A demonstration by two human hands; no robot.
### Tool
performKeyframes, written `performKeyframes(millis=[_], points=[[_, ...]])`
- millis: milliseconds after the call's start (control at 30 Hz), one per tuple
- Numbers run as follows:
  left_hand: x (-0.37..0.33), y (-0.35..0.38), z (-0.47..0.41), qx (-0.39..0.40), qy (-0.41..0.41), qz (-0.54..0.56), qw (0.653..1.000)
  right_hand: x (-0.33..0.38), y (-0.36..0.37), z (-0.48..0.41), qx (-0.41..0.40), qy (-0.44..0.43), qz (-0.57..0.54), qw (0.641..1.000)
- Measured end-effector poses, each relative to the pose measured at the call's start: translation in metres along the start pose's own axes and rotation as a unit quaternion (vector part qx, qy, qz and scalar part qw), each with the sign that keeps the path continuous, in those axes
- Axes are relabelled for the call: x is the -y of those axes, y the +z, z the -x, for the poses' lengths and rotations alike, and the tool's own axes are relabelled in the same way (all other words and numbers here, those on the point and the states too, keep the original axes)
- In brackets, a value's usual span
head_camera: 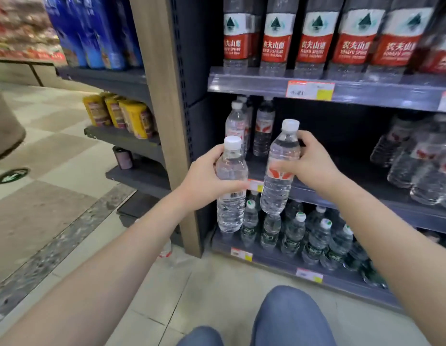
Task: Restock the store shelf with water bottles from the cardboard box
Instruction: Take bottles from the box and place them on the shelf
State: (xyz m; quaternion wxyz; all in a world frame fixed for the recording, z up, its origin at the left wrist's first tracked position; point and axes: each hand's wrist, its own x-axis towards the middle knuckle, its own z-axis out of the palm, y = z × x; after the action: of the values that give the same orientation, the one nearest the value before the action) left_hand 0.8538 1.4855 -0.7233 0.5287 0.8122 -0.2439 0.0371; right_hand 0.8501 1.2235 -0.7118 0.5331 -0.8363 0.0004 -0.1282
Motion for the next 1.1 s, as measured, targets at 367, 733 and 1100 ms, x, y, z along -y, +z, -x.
performKeyframes(millis=[367,733,1100], points=[[0.024,-0.014,-0.053,-0.011,-0.014,0.020,1.000,-0.005,0.027,-0.082,-0.029,0.017,0.007,0.999],[0.052,-0.002,-0.068,0.024,-0.030,0.027,0.999,-0.027,0.048,-0.142,-0.093,0.031,0.008,0.995],[0.062,0.001,-0.065,0.004,-0.034,0.039,0.999,-0.027,0.057,-0.162,-0.017,0.046,0.062,0.997]])
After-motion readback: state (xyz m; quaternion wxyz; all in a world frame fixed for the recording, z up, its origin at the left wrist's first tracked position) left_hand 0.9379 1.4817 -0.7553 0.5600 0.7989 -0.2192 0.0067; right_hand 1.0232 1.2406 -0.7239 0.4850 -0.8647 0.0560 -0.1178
